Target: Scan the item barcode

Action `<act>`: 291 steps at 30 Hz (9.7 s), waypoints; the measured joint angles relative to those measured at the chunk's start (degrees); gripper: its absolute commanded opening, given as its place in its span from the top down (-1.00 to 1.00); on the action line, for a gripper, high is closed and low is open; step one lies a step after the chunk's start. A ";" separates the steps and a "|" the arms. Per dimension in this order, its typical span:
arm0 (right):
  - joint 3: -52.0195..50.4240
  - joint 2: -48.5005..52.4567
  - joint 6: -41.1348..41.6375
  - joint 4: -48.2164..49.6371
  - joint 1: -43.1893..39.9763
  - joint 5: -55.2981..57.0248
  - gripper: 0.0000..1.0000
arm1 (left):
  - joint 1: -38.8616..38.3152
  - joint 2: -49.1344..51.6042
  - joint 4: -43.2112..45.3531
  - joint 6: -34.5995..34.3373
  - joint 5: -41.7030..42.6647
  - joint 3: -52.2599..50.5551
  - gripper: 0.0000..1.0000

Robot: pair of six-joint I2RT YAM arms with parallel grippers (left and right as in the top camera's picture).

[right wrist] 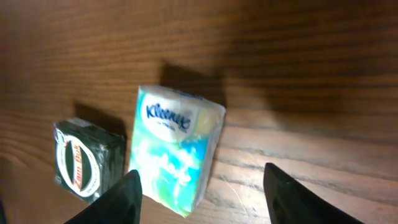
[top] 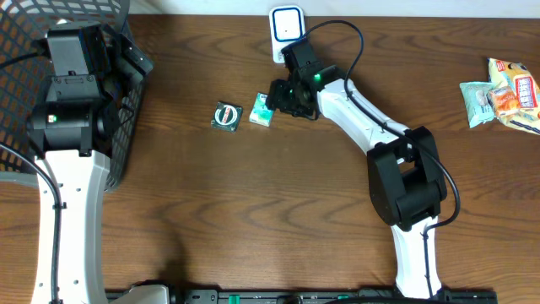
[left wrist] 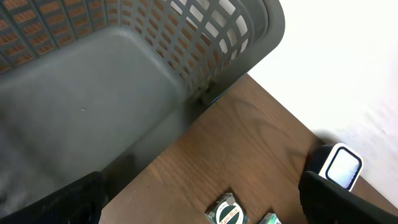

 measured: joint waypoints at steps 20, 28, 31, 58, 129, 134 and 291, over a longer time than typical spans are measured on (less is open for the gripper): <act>-9.84 0.00 4.13 13.14 2.19 0.44 0.11 | 0.00 0.00 0.00 0.00 0.00 0.00 -0.96; -10.25 -0.13 1.31 12.76 1.70 -1.38 0.92 | 0.00 0.00 0.00 0.00 0.00 0.00 -0.95; -10.23 -0.44 -1.46 10.64 -0.22 -4.37 0.98 | 0.00 0.00 0.00 0.00 -0.02 0.02 -0.95; -10.73 -0.57 -40.74 -6.97 -22.10 -55.04 0.98 | 0.00 0.00 0.00 0.00 0.00 0.00 -0.96; -2.89 -2.16 -25.73 -19.82 -10.14 -1.42 0.21 | 0.00 0.00 0.00 0.00 0.00 0.00 -0.96; -3.28 -2.16 -25.73 -19.98 -10.12 -1.42 0.21 | 0.00 0.00 0.00 0.00 0.00 0.00 -0.96; -9.18 -2.51 -94.01 -61.92 -18.88 -68.52 0.98 | 0.00 0.00 0.00 0.00 0.00 0.00 -0.96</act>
